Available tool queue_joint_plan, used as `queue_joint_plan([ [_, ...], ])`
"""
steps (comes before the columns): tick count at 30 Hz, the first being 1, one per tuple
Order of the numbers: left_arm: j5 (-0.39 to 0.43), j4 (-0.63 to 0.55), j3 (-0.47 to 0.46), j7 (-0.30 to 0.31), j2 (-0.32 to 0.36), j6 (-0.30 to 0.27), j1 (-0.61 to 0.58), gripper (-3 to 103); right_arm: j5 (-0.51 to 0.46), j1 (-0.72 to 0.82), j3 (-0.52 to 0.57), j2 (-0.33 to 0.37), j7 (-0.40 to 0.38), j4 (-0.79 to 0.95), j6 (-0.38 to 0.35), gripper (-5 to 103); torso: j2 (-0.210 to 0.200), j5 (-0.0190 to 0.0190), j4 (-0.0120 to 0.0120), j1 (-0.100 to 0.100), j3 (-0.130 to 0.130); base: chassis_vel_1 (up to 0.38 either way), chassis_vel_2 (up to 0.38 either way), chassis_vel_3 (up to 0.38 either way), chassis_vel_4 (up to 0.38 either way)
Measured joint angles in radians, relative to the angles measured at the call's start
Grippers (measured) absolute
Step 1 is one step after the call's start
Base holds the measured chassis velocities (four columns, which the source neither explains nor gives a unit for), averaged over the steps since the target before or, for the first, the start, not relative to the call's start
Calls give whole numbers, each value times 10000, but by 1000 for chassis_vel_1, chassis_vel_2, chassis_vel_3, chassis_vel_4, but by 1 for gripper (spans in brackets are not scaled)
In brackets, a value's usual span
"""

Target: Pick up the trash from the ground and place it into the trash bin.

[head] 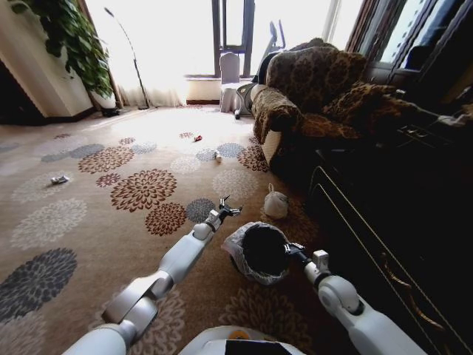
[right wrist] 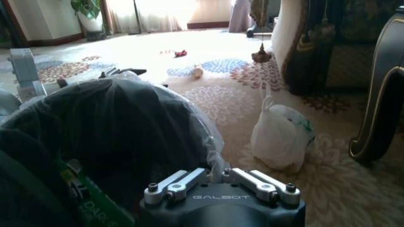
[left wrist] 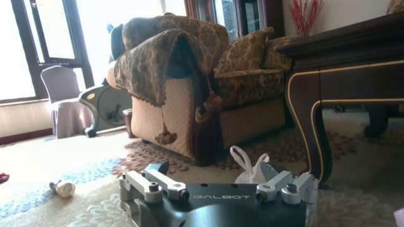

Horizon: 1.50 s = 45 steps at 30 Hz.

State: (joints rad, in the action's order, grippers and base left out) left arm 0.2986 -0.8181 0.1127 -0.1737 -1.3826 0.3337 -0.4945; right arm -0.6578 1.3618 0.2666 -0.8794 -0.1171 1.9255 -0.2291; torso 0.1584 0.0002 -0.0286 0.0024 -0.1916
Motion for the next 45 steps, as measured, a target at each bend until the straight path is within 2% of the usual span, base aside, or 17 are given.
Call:
queue_joint_plan([
  [13, -180, 1097, 187, -15, -1032, 5, 523, 98, 308, 1173, 841, -157, 129, 598, 92, 2, 1, -1, -1, 0, 1, -109, 45, 119, -40],
  [19, -306, 1214, 319, -46, -1098, 11, 505, 98, 488, 1561, 971, -281, 129, 836, 291, 2, 0, -1, 3, 6, -3, -303, 156, 280, -170],
  [23, -314, 1198, 387, -126, -965, 12, 384, 98, 626, 2077, 1193, -349, 145, 1151, 439, 2, -1, -4, -8, 11, -6, -155, 158, 167, -147],
  [27, -319, 1420, 474, -257, -951, 17, 406, 98, 769, 2457, 1297, -447, 232, 1328, 495, 2, -1, -4, -11, 5, -3, 39, 79, -4, -43],
  [32, -130, 1926, 730, -662, -1192, 53, 659, 98, 1085, 2911, 1496, -622, 294, 1466, 591, 2, 1, -1, 3, -5, 4, 55, -45, -58, 31],
  [35, -119, 2011, 782, -702, -1288, 53, 719, 95, 1105, 3034, 1641, -656, 297, 1538, 626, 2, 1, -1, 4, -4, 3, -2, -18, -16, -2],
  [41, -122, 2152, 890, -720, -1401, 42, 681, 99, 1080, 3299, 1874, -680, 302, 1755, 448, 2, 0, 0, -7, 1, 0, 0, 0, 0, 0],
  [45, -95, 2339, 845, -709, -1488, 13, 624, 99, 1146, 3451, 1902, -690, 337, 1844, 441, 2, 1, -1, -5, 0, 1, 0, 0, 0, 0],
])
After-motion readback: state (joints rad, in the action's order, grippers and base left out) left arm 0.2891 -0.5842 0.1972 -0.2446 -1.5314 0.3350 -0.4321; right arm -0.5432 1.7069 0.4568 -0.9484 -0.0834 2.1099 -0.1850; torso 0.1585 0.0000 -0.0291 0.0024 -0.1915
